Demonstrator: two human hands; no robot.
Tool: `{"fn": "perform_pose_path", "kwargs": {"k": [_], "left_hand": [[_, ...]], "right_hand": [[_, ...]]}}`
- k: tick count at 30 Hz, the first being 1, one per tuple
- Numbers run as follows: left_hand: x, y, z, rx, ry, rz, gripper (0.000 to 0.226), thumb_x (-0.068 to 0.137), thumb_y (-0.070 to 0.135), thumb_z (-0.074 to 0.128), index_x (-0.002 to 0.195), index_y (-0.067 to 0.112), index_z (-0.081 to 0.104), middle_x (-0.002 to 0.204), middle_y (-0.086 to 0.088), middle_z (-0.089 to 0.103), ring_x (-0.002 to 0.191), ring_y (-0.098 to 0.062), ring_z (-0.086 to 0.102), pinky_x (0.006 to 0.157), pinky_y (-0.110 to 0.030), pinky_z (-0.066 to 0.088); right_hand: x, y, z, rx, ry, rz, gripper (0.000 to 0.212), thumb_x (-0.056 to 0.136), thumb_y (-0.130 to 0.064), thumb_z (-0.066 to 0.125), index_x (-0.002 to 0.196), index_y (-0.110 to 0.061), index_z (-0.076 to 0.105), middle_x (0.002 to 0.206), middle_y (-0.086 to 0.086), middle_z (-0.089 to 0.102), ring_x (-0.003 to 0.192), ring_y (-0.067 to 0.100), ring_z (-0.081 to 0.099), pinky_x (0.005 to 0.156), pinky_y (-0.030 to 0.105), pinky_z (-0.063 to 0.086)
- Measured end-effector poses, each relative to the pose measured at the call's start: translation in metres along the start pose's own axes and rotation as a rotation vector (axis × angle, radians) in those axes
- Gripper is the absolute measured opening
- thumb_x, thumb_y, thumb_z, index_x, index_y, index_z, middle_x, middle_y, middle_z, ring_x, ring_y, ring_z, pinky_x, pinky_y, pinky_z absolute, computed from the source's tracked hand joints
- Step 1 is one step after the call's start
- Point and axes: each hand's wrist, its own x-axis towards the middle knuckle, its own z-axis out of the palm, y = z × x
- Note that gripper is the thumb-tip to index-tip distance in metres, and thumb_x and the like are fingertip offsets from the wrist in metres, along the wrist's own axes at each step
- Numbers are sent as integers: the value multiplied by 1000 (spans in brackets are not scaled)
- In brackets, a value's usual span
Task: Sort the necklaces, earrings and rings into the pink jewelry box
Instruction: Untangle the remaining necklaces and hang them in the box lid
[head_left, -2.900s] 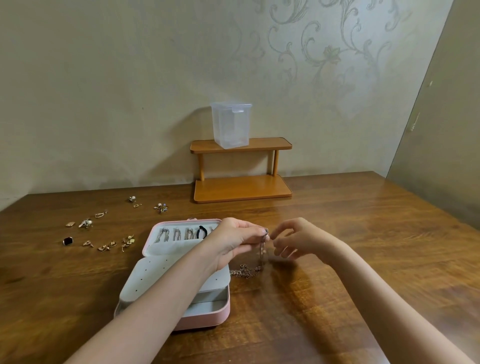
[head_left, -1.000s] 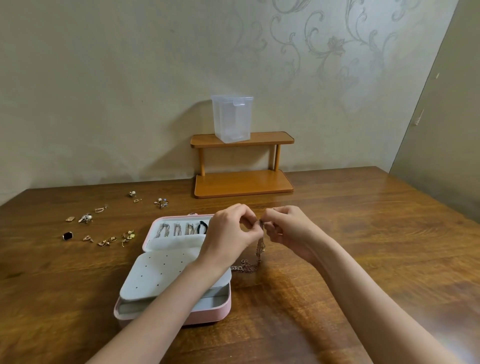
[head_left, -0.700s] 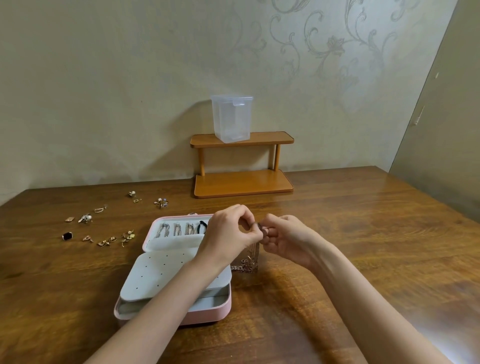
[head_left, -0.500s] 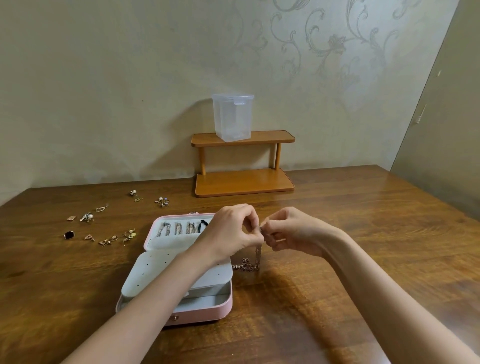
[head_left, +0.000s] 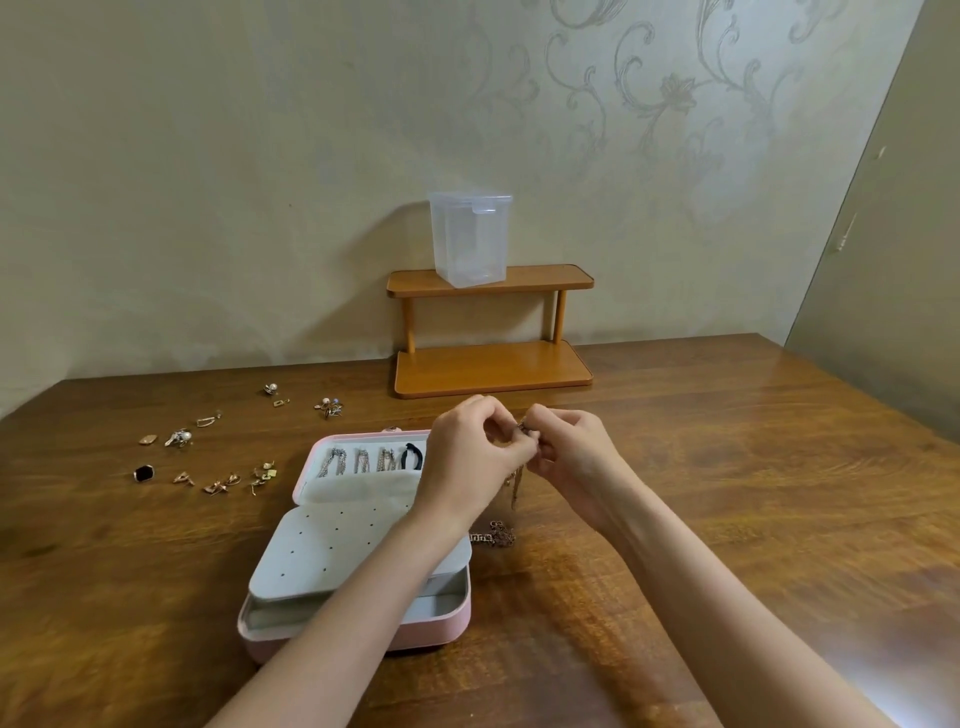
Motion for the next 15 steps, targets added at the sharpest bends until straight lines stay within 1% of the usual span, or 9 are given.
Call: {"fn": "perform_pose_path", "kwargs": {"k": [3,5,7,10,12,14,15], "left_hand": [[8,2,-10,21,-108,-25,7,79,20,70,80,13,69,77,6,62,71,-2,54,58,-6,42],[12,3,-15,36,-157,-27,13,79,24,72,85,13,71,78,6,62,75,-4,55,59,-7,42],[17,4,-18,63,-185,-23,15,78,28,73,84,14,73,78,5,64,78,-9,58,62,-14,44],[23,6,-25,86,-284,-1,12,79,26,71,85,15,72,80,3,66,80,-12,61,68,-22,50],[26,8,-30,93,-359,25,9,80,24,70,84,15,71,82,1,67,81,-13,61,73,-27,51],[29,11,-35,111,-421,54,8,81,21,70,84,14,71,83,0,67,82,-14,61,73,-27,51],[31,11,-36,109,-448,62,7,81,19,70,85,13,71,84,-1,68,82,-15,62,74,-27,52]], "right_hand": [[1,-10,-4,-135,23,-15,25,81,-4,52,56,-8,50,54,0,43,53,9,38,56,23,34],[3,-15,-5,-208,26,-22,23,80,-5,54,58,-7,54,55,1,46,54,10,39,55,23,34],[4,-18,-6,-270,6,-16,19,81,-8,56,62,-6,58,61,4,48,58,12,42,56,24,36],[4,-25,-13,-301,-91,37,17,83,-7,55,67,-3,59,63,4,48,60,11,44,57,22,38],[4,-32,-19,-279,-190,111,13,84,-7,58,79,3,64,65,5,52,60,10,47,58,21,42],[5,-38,-25,-274,-270,169,20,81,-13,67,90,5,68,71,7,58,63,11,52,60,20,46],[5,-41,-26,-290,-301,185,26,76,-17,70,91,5,68,72,7,59,64,11,53,59,19,47]]}}
